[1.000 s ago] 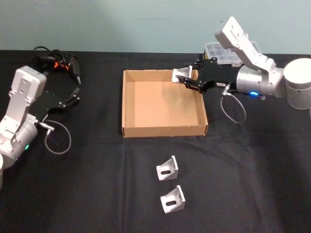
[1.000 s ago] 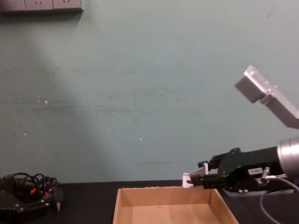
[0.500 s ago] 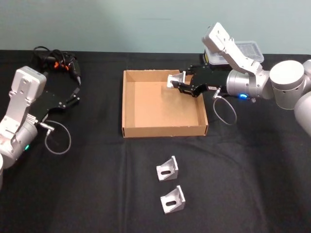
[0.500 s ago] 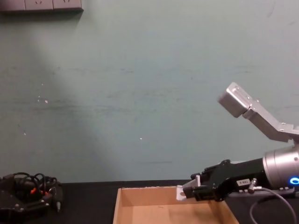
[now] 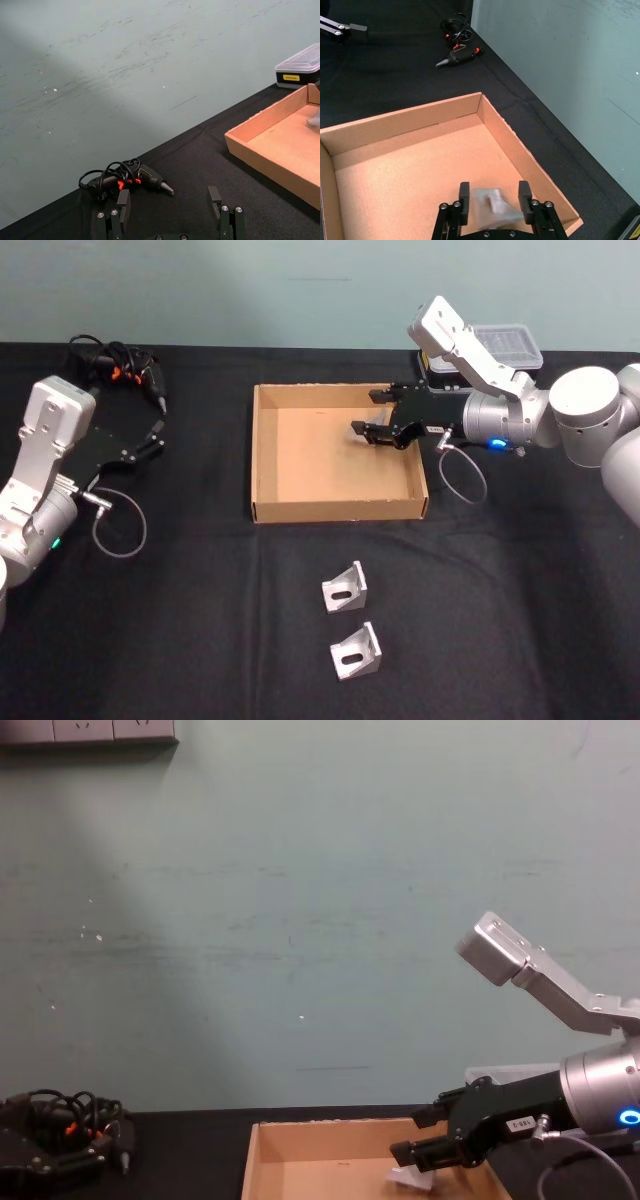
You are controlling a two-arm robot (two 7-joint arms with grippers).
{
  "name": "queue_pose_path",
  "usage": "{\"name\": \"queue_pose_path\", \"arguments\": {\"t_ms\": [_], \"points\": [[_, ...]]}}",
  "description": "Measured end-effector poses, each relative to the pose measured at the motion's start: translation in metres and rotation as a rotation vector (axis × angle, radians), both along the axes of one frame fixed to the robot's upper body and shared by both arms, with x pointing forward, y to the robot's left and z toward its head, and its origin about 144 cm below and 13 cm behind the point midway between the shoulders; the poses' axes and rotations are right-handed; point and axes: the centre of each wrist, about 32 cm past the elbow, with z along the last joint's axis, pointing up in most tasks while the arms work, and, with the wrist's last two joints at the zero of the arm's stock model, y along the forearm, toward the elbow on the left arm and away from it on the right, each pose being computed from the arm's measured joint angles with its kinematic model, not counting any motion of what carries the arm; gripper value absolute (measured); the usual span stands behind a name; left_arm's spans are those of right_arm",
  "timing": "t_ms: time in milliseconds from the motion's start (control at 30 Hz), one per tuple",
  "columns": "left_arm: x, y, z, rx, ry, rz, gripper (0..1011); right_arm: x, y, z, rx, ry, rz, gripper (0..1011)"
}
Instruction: Use one hand to pick up the angle iron from the table and place it into the box.
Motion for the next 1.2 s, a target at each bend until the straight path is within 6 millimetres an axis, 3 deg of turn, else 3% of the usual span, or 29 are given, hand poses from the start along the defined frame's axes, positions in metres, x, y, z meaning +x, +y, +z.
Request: {"name": "queue_pose_path", "arguments": {"t_ms": [500, 733, 1200], "points": [[0.0, 0.0, 0.0, 0.0, 0.0, 0.0, 1000, -0.004, -0.002, 0.009, 0.044, -0.033, 0.008, 1002], [0.0, 0.0, 0.0, 0.0, 0.0, 0.0, 1000, -0.017, -0.009, 0.024, 0.097, -0.086, -0.003, 1003], [0.0, 0.0, 0.0, 0.0, 0.0, 0.0, 1000, -0.075, -0.043, 0.057, 0.155, -0.146, 0.052, 1003]]}}
